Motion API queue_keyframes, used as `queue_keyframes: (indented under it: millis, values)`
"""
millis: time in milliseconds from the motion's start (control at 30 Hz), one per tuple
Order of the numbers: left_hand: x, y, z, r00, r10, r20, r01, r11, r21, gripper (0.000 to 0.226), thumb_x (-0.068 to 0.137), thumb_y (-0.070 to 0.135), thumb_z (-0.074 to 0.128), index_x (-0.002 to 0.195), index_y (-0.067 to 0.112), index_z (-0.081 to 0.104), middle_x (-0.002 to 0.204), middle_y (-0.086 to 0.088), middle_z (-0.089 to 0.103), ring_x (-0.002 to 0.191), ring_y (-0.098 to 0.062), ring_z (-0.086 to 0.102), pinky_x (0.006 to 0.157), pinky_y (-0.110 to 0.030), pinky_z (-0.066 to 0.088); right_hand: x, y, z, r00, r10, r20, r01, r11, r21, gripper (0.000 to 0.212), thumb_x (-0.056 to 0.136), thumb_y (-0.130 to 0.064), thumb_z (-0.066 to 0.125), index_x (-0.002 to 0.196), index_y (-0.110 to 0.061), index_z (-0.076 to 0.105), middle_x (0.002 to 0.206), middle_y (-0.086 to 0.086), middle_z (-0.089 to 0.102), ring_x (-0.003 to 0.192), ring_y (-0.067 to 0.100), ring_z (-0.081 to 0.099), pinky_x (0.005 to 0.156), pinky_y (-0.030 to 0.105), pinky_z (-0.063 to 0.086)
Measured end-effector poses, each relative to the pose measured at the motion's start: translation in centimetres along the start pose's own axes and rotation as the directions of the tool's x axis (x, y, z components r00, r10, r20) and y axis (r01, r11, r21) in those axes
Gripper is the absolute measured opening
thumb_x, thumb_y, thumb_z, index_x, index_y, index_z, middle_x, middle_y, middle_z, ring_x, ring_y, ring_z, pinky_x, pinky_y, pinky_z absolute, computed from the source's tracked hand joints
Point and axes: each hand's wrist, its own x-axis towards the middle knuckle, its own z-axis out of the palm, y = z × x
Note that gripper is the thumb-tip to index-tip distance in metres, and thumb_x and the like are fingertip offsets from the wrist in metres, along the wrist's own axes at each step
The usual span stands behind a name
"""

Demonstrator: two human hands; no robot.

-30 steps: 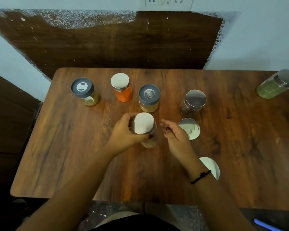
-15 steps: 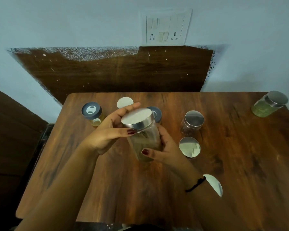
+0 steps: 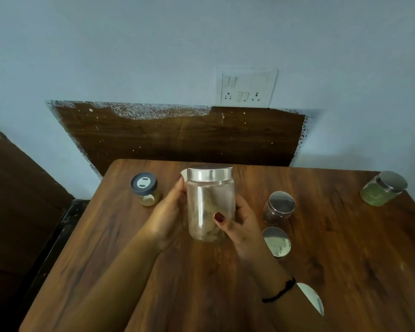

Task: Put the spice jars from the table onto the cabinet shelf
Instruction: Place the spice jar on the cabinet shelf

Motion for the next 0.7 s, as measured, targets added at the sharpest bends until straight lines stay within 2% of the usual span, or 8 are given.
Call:
queue_keyframes:
  millis: [67,167,300,367,433,467,600,700]
  values:
    - [-0.1,-0.9,0.5,0.997,-0.030,-0.074,0.034,0.998,0.054,0.046,0.105,0.043,0.029,0.126,0.019,0.063,0.119,-0.009,0.072,0.114,-0.025,0.068,0.093,-0.036,0.056,0.2,-0.1,0.3,0.999,0.006,-0.036,-0.006,1.000,0.000,0.086,0.052,-0.066,0.084,0.119,-0.019,0.059,0.110,-0.001,0.071,0.107,0.021,0.068,0.080,0.028,0.056]
    - [-0.2,-1.7,0.8,0.993,-0.035,-0.108,0.042,0.997,0.065,0.045,0.106,0.039,0.033,0.125,0.013,0.064,0.116,-0.013,0.073,0.111,-0.028,0.068,0.100,-0.045,0.050,0.4,-0.1,0.5,0.999,0.010,-0.034,-0.007,0.997,0.083,0.077,0.049,-0.064,0.087,0.110,-0.023,0.064,0.107,0.001,0.072,0.104,0.023,0.069,0.080,0.032,0.057]
    - [-0.2,-1.0,2.1,0.997,-0.011,-0.080,0.010,1.000,-0.001,0.053,0.108,0.043,0.026,0.123,0.014,0.068,0.120,-0.017,0.069,0.109,-0.031,0.066,0.096,-0.044,0.048,0.3,-0.6,1.0,0.997,0.053,-0.064,-0.031,0.952,0.303,0.098,0.042,-0.058,0.092,0.121,-0.012,0.053,0.112,0.010,0.071,0.104,0.029,0.069,0.071,0.035,0.060]
    - [-0.1,-0.6,2.7,0.999,0.001,-0.035,-0.002,1.000,-0.018,0.060,0.105,0.052,0.024,0.120,0.017,0.070,0.120,-0.024,0.063,0.098,-0.038,0.061,0.085,-0.041,0.049,0.3,-0.8,0.9,0.994,0.045,-0.098,-0.011,0.947,0.320,0.105,0.045,-0.061,0.089,0.126,-0.006,0.049,0.119,0.019,0.065,0.102,0.036,0.067,0.062,0.037,0.060]
    - [0.1,-0.4,3.0,1.000,0.002,0.008,-0.001,0.999,-0.032,0.067,0.101,0.061,0.025,0.129,0.014,0.065,0.116,-0.023,0.063,0.090,-0.029,0.062,0.071,-0.036,0.052,0.3,-0.9,0.6,0.990,0.014,-0.138,0.025,0.960,0.280,0.101,0.050,-0.067,0.084,0.122,-0.004,0.051,0.116,0.021,0.065,0.096,0.035,0.068,0.056,0.035,0.059]
    - [0.2,-0.4,3.1,1.000,0.003,0.023,-0.002,0.999,-0.046,0.069,0.100,0.062,0.026,0.134,0.013,0.061,0.117,-0.020,0.065,0.091,-0.025,0.066,0.071,-0.034,0.054,0.4,-0.9,0.6,0.987,0.000,-0.161,0.039,0.970,0.241,0.096,0.051,-0.070,0.081,0.118,-0.006,0.054,0.113,0.019,0.065,0.096,0.034,0.067,0.057,0.032,0.058]
    - [-0.1,0.3,3.3,0.999,0.043,0.019,-0.040,0.992,-0.121,0.072,0.099,0.062,0.024,0.139,0.012,0.056,0.132,-0.019,0.063,0.120,-0.031,0.063,0.101,-0.046,0.048,0.7,-1.1,0.7,0.976,-0.083,-0.200,0.083,0.996,-0.009,0.068,0.062,-0.081,0.064,0.106,-0.029,0.066,0.107,0.006,0.070,0.099,0.026,0.068,0.066,0.026,0.055]
    - [-0.1,1.0,3.4,0.996,0.091,0.011,-0.088,0.980,-0.177,0.076,0.096,0.066,0.029,0.142,0.010,0.052,0.135,-0.020,0.061,0.127,-0.032,0.058,0.107,-0.046,0.042,0.6,-1.6,0.8,0.967,-0.151,-0.206,0.135,0.987,-0.091,0.059,0.077,-0.066,0.057,0.113,-0.019,0.061,0.102,0.000,0.070,0.093,0.017,0.069,0.068,0.023,0.055]
